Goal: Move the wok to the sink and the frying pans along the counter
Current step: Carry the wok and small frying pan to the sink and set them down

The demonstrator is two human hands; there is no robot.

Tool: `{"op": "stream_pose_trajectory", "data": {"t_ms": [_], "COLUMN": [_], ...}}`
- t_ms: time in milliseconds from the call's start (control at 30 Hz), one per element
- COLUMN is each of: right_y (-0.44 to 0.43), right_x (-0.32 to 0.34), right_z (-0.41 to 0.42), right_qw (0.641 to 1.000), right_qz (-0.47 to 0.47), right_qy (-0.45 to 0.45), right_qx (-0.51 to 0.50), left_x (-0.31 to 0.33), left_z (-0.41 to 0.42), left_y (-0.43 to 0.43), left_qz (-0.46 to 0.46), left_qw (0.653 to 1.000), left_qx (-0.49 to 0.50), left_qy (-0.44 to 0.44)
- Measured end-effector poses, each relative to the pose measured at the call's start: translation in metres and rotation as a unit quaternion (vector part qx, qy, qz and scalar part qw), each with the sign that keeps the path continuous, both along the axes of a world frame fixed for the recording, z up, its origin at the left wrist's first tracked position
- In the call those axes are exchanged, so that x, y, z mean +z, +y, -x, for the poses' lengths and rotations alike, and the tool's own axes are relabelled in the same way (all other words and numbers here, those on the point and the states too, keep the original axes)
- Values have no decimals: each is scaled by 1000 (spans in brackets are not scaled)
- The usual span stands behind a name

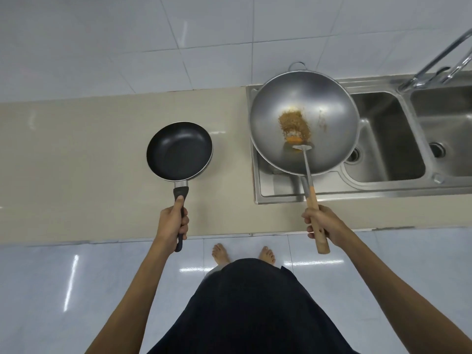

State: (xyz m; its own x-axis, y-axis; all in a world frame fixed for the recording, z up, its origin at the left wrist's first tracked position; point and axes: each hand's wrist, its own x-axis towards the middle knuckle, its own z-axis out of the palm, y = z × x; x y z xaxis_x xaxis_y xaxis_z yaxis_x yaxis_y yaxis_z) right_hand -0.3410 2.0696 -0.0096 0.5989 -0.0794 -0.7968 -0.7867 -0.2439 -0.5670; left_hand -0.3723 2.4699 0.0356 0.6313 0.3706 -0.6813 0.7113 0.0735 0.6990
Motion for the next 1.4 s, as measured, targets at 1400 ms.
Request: {"op": "stream_pose_trajectory", "data": {"t_ms": [1400], "right_y": [81], "right_x": [-9], "right_z": [-3], "right_qw": [974], "right_qz": [227], "right_qy": [20], "right_qx": [-1], "left_x": [-83], "left_z": [-99], "left_y": [129], "left_qz": [-27], "left_qw": [992], "left_qx": [-124], "left_qy": [8]}}
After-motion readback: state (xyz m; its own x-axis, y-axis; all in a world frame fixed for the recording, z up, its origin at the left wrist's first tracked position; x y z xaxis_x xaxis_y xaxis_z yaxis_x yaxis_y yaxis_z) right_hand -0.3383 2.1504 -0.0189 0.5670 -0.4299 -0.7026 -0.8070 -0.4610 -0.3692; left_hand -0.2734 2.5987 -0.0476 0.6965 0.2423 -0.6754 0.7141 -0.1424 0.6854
